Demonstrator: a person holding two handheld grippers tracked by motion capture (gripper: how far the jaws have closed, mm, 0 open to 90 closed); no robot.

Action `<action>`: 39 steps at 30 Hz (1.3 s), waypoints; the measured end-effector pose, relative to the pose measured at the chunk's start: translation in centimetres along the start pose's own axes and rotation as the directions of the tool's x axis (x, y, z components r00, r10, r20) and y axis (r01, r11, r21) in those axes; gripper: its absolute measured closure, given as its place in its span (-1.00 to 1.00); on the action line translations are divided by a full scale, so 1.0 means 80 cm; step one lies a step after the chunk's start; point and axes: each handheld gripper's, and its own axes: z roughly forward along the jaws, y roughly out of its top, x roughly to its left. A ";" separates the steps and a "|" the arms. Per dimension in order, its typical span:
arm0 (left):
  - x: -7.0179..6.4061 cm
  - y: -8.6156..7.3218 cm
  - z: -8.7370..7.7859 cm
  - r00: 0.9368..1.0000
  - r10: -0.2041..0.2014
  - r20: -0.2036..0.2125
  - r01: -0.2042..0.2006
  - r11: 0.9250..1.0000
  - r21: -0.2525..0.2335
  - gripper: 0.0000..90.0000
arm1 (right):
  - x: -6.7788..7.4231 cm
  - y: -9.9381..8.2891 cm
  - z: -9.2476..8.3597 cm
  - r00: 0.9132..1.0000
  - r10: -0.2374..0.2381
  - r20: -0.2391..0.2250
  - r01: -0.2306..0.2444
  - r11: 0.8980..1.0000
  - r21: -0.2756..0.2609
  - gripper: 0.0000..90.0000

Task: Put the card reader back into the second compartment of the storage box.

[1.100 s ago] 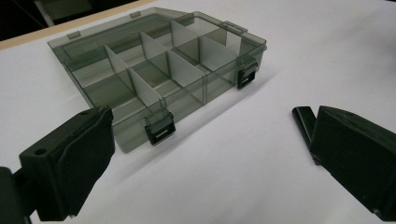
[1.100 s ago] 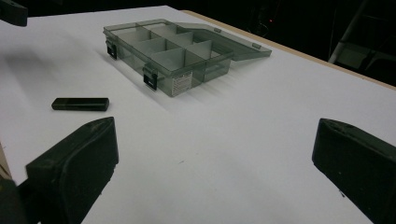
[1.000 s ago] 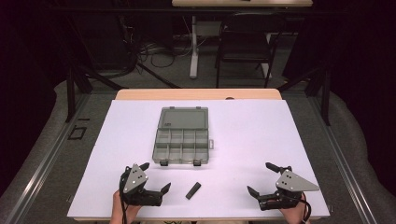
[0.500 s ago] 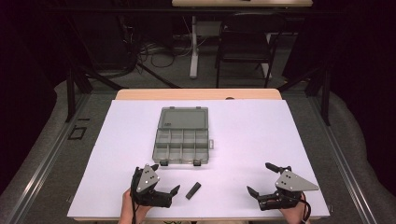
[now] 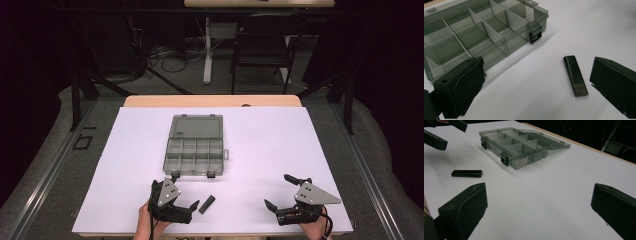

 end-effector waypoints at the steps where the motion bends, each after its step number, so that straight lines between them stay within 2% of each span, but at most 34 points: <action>1: -0.001 0.000 0.002 1.000 0.002 0.003 -0.002 1.000 0.008 -1.00 | 0.000 0.000 0.000 1.000 0.001 0.000 -0.001 1.000 0.000 -0.99; 29: -0.032 0.002 0.027 1.000 0.020 0.021 -0.021 0.997 0.074 -0.98 | 0.000 0.000 0.000 1.000 0.004 -0.002 -0.004 1.000 0.008 -0.99; 35: -0.038 0.002 0.029 1.000 0.025 0.017 -0.026 0.997 0.076 -0.85 | 0.000 -0.001 0.000 1.000 0.002 -0.004 -0.002 1.000 0.010 -0.99; 36: -0.040 0.001 0.030 1.000 0.016 0.017 -0.017 0.997 0.075 -0.75 | 0.000 -0.001 0.000 1.000 0.002 -0.003 -0.002 1.000 0.010 -0.99; 39: -0.041 0.001 0.030 1.000 0.016 0.014 -0.017 0.997 0.075 -0.65 | -0.001 -0.001 0.000 1.000 0.003 -0.003 -0.003 1.000 0.011 -0.99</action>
